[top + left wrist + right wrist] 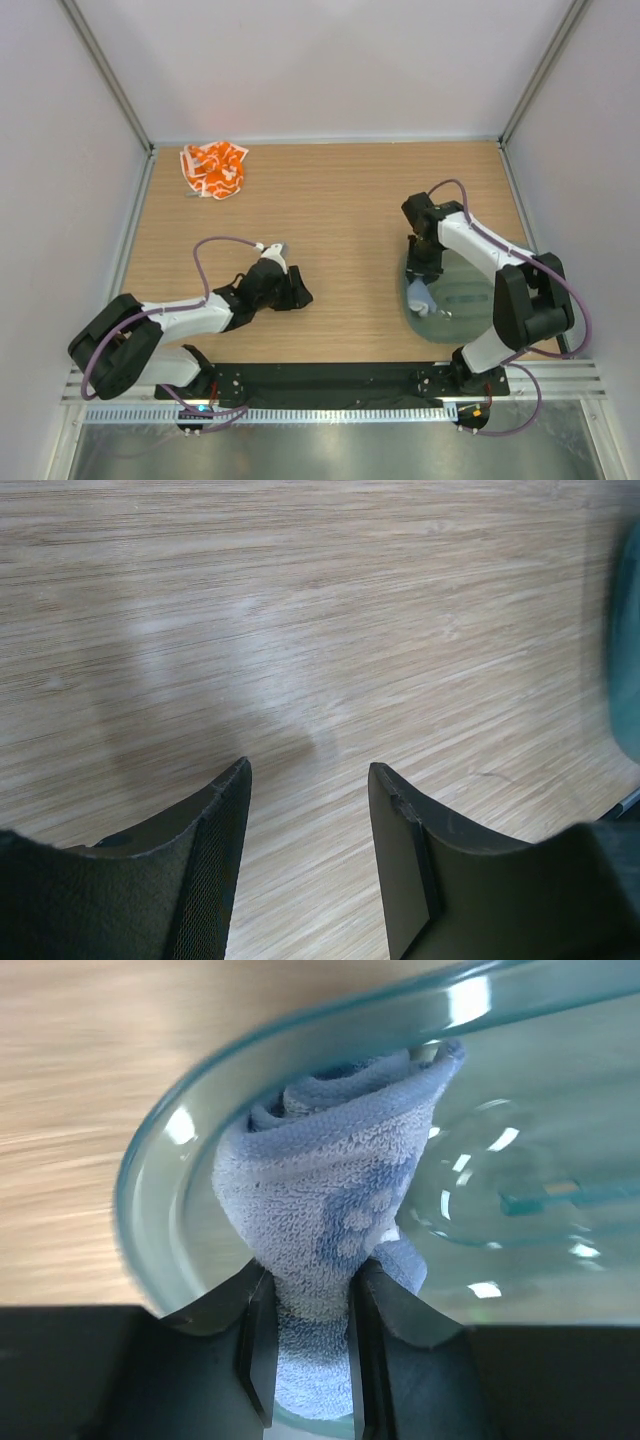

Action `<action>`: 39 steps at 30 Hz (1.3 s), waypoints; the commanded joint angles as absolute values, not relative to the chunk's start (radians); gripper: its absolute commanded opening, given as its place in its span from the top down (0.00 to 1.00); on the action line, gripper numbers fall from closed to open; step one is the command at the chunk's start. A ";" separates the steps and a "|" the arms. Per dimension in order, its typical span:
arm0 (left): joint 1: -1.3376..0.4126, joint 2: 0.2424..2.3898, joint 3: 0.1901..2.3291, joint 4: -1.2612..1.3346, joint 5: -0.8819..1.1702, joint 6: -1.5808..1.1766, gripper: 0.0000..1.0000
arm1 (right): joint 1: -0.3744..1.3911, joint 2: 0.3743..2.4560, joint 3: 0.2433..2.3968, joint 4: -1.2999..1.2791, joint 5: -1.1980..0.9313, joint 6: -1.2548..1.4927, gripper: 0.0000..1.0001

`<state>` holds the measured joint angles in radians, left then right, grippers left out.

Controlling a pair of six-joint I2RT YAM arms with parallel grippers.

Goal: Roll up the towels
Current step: Place the rolled towel into the container

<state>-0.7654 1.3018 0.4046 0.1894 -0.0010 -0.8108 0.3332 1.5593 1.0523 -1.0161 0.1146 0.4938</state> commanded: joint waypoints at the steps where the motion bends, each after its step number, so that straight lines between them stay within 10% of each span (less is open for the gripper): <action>1: -0.765 1.302 0.385 0.133 -0.032 -0.815 0.48 | 0.339 1.460 1.106 -0.751 -0.237 0.488 0.99; 39: -0.765 1.322 0.390 0.146 -0.018 -0.810 0.48 | 0.288 1.401 0.684 -0.316 -0.081 0.641 0.99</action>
<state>-0.7654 1.3033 0.4046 0.1909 -0.0063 -0.8124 0.2890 1.3937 0.7082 -0.4133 -0.1749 0.6468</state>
